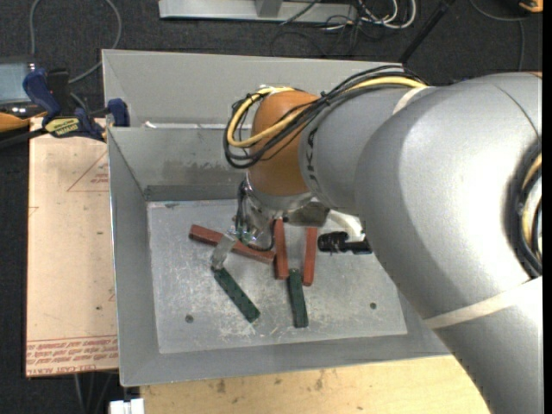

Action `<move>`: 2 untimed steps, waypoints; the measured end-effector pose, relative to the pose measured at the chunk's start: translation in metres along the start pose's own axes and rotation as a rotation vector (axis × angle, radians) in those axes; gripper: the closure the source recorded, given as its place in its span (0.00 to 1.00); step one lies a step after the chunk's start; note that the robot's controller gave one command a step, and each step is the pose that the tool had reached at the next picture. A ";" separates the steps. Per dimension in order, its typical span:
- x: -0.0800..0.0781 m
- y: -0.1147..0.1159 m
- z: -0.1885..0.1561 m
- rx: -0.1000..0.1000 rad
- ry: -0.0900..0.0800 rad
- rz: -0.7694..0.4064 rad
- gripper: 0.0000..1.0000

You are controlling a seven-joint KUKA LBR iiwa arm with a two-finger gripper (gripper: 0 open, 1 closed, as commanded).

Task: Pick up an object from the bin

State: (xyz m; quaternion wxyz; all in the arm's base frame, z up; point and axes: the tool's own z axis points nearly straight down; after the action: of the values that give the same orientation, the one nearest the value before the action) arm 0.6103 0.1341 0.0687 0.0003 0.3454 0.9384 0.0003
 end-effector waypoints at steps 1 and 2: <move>0.000 0.000 -0.001 -0.001 -0.002 -0.001 1.00; -0.001 0.001 -0.003 0.000 -0.001 -0.004 1.00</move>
Offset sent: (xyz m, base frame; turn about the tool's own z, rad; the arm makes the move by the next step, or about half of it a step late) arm 0.0000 0.0000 0.0000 0.0000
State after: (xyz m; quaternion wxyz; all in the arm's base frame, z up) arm 0.6113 0.1344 0.0716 0.0009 0.3437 0.9391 0.0000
